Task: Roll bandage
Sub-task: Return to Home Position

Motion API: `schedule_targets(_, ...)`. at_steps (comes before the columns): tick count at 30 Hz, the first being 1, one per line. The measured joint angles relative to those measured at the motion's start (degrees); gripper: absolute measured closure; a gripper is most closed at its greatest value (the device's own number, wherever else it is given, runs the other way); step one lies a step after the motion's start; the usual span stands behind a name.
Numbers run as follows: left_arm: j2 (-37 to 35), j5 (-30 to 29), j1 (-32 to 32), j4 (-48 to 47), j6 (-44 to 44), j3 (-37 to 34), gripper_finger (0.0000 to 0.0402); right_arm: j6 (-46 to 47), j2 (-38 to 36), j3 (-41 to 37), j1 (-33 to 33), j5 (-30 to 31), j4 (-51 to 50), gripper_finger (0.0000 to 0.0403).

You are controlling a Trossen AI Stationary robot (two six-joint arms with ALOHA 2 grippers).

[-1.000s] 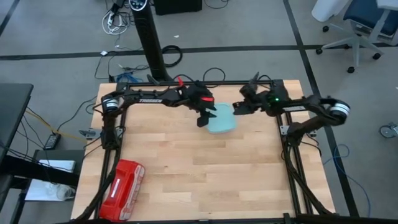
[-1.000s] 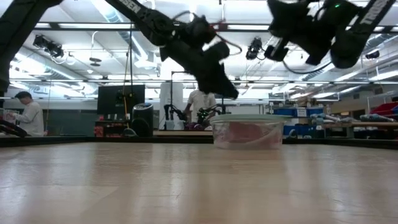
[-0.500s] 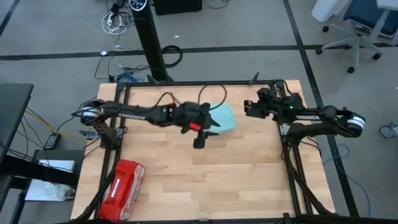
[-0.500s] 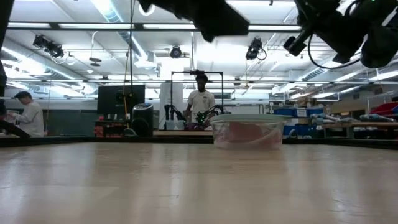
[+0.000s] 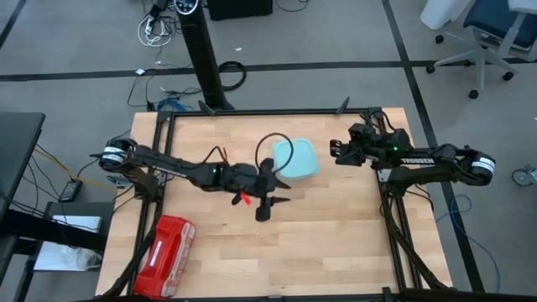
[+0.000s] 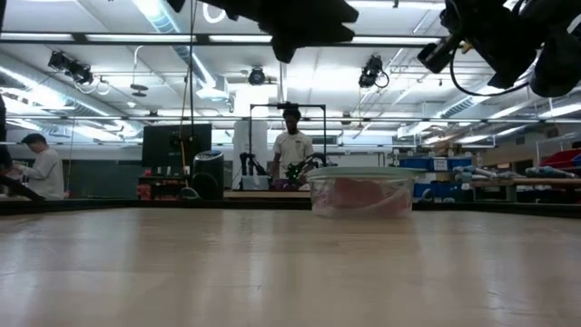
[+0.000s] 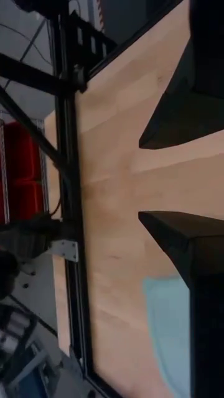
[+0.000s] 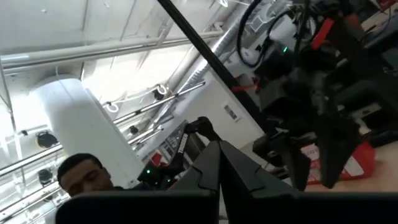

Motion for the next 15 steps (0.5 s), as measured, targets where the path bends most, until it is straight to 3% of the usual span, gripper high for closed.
schedule_targets(5,0.0,-7.32,-3.99,2.03,-0.19,-0.05,0.0225,0.07,-0.05,0.0,0.59,2.39,-0.08,0.0396)
schedule_targets(7,0.0,-10.47,-5.6,3.88,-0.13,-0.05,0.0225,2.32,0.08,0.82,0.93,7.98,-0.26,0.0396)
schedule_targets(12,-0.03,-15.09,-9.57,8.59,2.72,-0.03,0.0225,-7.61,-0.48,9.74,4.73,2.59,0.14,0.0399)
schedule_targets(15,-0.74,-15.63,-11.14,9.7,4.4,-0.03,0.0225,-14.63,-2.31,15.89,7.63,0.21,-5.85,0.0401)
